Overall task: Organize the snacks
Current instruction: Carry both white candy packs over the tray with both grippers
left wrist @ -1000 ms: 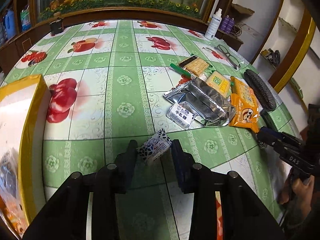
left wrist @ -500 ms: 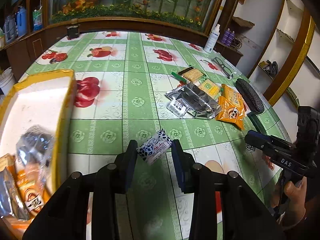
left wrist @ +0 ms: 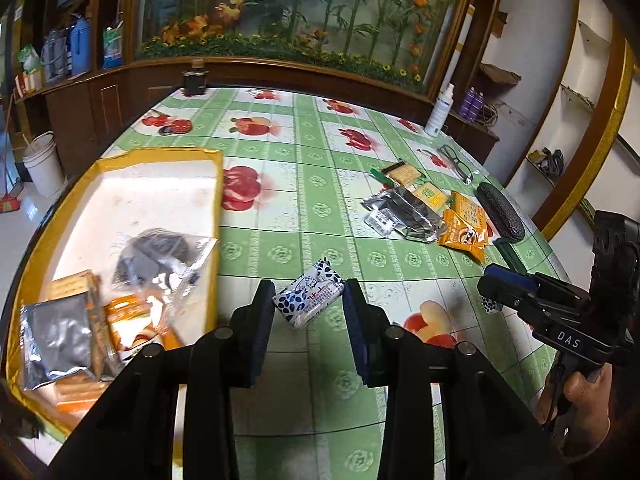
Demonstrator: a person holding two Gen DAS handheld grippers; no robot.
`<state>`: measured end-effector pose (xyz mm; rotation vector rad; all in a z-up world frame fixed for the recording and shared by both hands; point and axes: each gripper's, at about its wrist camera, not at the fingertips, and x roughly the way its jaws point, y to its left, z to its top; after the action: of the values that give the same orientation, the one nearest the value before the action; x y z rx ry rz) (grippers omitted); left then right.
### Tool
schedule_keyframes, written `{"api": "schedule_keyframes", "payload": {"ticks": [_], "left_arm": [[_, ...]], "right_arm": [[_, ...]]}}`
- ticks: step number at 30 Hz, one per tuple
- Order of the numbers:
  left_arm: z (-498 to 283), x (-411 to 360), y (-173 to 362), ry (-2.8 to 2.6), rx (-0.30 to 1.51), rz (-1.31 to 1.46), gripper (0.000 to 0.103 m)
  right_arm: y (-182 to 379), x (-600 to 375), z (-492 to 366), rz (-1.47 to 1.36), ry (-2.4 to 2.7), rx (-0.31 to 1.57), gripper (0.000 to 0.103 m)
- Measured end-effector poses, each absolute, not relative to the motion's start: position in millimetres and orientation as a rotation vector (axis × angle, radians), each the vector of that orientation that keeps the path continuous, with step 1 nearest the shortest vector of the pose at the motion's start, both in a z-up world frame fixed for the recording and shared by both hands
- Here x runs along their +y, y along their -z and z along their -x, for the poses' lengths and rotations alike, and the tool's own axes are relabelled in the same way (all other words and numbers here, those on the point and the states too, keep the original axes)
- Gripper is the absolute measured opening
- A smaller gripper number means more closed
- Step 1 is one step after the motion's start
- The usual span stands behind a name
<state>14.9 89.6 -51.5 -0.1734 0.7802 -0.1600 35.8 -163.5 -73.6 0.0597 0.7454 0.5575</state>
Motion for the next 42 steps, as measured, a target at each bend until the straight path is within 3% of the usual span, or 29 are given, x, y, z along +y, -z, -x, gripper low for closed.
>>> {"api": "schedule_keyframes", "payload": {"ticks": [24, 42], "left_arm": [[30, 190, 49, -0.063, 0.717, 0.302, 0.033], [30, 220, 54, -0.224, 0.74, 0.254, 0.033]], "right_arm": [[55, -36, -31, 0.013, -0.817, 0.715, 0.033], [62, 64, -56, 0.007, -0.963, 0.762, 0.033]]}}
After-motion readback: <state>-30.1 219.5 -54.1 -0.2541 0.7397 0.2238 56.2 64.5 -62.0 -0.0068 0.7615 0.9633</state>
